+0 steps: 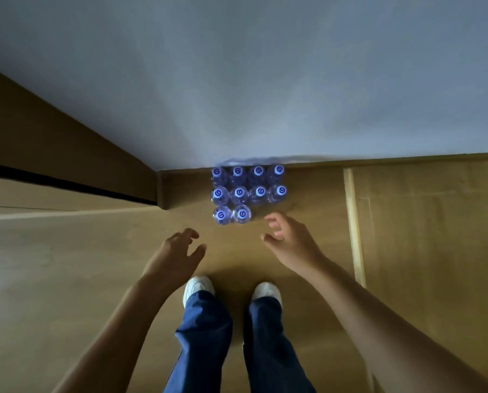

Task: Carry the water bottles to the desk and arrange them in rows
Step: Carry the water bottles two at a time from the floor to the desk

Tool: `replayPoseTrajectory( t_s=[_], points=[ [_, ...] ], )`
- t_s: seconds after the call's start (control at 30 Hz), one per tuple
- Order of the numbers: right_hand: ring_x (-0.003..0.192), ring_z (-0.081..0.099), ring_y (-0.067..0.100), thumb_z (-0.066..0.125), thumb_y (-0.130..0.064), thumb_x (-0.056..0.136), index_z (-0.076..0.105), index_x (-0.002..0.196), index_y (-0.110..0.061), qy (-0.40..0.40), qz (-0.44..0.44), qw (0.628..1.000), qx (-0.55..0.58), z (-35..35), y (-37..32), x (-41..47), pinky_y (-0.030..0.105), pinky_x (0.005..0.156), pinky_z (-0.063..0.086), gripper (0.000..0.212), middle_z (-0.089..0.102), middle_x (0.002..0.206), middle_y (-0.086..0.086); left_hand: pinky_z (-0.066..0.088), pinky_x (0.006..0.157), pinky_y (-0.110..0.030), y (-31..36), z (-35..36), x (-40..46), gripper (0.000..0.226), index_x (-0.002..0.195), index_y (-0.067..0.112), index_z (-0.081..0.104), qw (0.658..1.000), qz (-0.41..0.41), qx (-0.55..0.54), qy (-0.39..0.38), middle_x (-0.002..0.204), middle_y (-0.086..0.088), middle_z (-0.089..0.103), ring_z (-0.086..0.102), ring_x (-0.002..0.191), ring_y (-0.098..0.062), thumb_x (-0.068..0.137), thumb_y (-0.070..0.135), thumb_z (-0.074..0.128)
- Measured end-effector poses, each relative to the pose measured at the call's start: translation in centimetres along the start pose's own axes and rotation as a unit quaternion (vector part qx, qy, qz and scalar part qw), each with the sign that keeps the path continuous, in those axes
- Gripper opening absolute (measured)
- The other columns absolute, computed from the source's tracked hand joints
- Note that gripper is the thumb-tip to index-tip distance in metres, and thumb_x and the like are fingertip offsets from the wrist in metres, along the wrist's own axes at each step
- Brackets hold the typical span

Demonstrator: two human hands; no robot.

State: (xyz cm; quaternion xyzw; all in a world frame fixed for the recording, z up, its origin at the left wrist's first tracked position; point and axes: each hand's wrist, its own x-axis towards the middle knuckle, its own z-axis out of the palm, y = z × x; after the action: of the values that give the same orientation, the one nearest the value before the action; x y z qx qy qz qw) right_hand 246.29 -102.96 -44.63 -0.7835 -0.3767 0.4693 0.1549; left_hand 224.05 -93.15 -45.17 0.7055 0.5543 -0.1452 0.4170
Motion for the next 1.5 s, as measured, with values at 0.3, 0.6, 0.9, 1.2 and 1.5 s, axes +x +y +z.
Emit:
replayPoseTrajectory(
  t_s=[0.3, 0.6, 0.9, 1.2, 1.5],
  points=[
    [0.096, 0.058, 0.006, 0.070, -0.020, 0.089, 0.057, 0.123, -0.020, 0.017, -0.040, 0.999, 0.011, 10.2, 10.0, 14.0, 0.020, 0.076, 0.040, 0.036, 0.054, 0.102, -0.016, 0.051, 0.086, -0.037, -8.2, 11.0, 14.6, 0.041, 0.128, 0.019, 0.052, 0.998, 0.057, 0.030, 0.005, 0.122, -0.008, 0.061, 0.061, 0.100, -0.025, 0.093, 0.040, 0.059],
    [0.114, 0.058, 0.017, 0.084, -0.030, 0.075, 0.053, 0.125, -0.015, -0.012, -0.105, 0.994, 0.008, 17.3, 17.9, 24.8, 0.034, 0.098, 0.047, 0.061, 0.062, 0.119, -0.002, 0.048, 0.088, -0.027, -12.2, 17.9, 25.7, 0.078, 0.129, 0.017, 0.056, 0.971, 0.235, -0.023, 0.045, 0.129, 0.005, 0.055, 0.058, 0.111, -0.013, 0.067, 0.063, 0.067],
    [0.102, 0.059, 0.022, 0.090, -0.021, 0.065, 0.057, 0.114, -0.009, 0.146, -0.194, 0.970, 0.022, 21.5, 20.4, 26.6, 0.037, 0.081, 0.050, 0.061, 0.060, 0.109, 0.002, 0.036, 0.089, -0.003, -14.1, 22.7, 28.8, 0.054, 0.117, 0.017, 0.060, 0.935, 0.293, -0.111, 0.165, 0.114, 0.011, 0.044, 0.051, 0.108, -0.001, 0.071, 0.027, 0.086],
    [0.093, 0.067, 0.015, 0.091, -0.031, 0.063, 0.056, 0.126, -0.020, 0.115, -0.174, 0.978, 0.030, 17.1, 16.5, 21.3, 0.032, 0.083, 0.051, 0.073, 0.071, 0.099, -0.011, 0.049, 0.079, -0.033, -12.5, 19.6, 24.4, 0.048, 0.108, 0.025, 0.057, 0.953, 0.252, -0.130, 0.105, 0.102, 0.013, 0.062, 0.058, 0.093, -0.013, 0.070, 0.022, 0.087],
    [0.078, 0.059, 0.003, 0.090, -0.027, 0.063, 0.042, 0.095, -0.042, 0.081, -0.219, 0.972, -0.001, 5.6, -1.0, 5.3, 0.012, 0.062, 0.043, 0.060, 0.063, 0.083, -0.017, 0.054, 0.073, -0.041, -3.3, 3.2, 4.3, 0.049, 0.105, 0.019, 0.060, 0.948, 0.208, -0.169, 0.171, 0.096, 0.010, 0.062, 0.062, 0.090, -0.020, 0.066, 0.020, 0.089]
  ],
)
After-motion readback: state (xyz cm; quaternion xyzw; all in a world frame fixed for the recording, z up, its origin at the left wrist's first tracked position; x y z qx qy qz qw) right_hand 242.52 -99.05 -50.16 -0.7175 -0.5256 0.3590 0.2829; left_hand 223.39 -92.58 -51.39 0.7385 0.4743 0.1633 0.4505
